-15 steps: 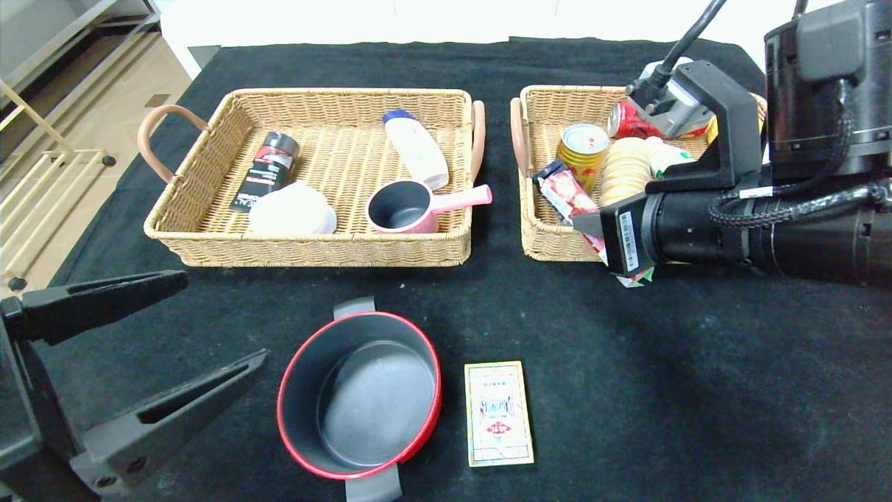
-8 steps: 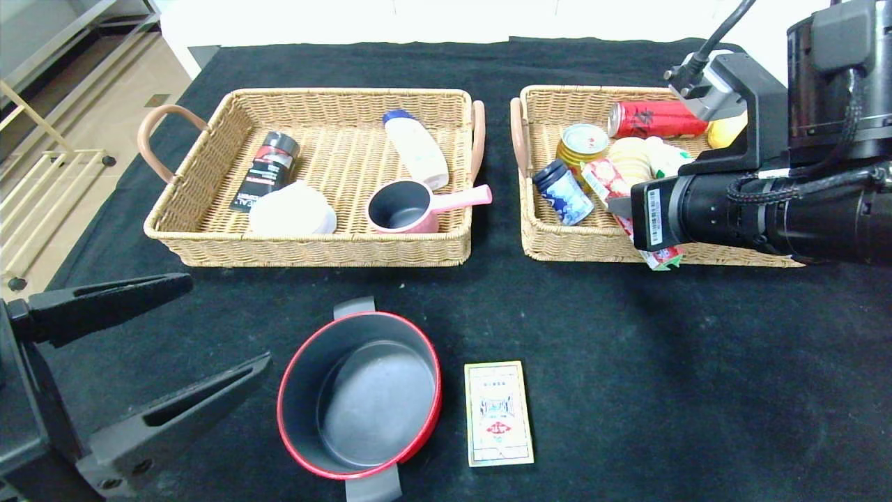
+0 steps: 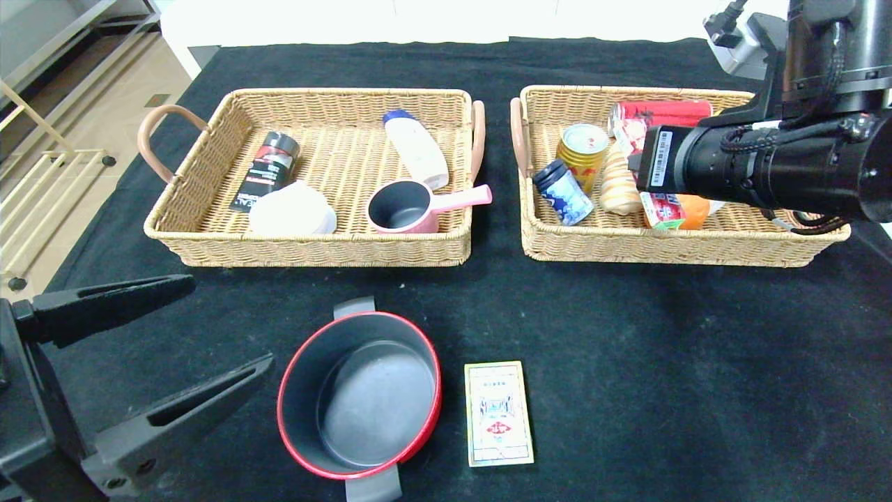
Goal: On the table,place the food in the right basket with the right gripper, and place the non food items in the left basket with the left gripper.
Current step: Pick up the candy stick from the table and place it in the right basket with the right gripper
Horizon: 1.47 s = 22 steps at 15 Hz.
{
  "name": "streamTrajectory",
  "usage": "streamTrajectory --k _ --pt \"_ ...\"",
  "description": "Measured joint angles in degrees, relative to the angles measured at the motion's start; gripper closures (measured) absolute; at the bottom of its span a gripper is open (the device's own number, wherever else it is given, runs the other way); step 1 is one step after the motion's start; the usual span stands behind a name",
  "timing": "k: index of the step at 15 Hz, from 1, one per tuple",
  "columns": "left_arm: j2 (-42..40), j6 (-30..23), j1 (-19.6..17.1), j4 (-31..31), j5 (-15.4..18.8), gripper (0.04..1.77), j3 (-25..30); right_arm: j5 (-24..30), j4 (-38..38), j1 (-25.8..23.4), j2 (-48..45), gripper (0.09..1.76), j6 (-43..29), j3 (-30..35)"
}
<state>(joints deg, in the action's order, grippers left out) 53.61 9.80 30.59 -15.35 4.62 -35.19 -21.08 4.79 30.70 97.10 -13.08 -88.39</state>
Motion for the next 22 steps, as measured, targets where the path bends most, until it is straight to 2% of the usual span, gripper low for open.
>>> streamTrajectory --k 3,8,15,19,22 --pt "0.00 -0.02 0.00 -0.05 0.01 0.09 0.11 -3.21 0.02 -1.68 3.62 1.52 -4.22 -4.79" --pt "0.10 -0.02 0.00 -0.09 0.01 0.09 0.13 -5.85 0.02 -4.00 8.87 1.52 -7.14 -10.95" --pt "0.11 -0.02 0.00 -0.11 0.11 0.09 0.13 -6.75 -0.13 -4.63 11.51 1.52 -8.72 -13.12" --pt "0.16 -0.02 0.00 -0.11 0.11 0.09 0.20 -6.67 0.33 -4.60 11.53 0.98 -8.66 -13.31" --pt "0.13 -0.02 0.00 -0.11 0.11 0.09 0.22 -6.70 0.44 -4.13 11.41 0.71 -8.44 -13.07"
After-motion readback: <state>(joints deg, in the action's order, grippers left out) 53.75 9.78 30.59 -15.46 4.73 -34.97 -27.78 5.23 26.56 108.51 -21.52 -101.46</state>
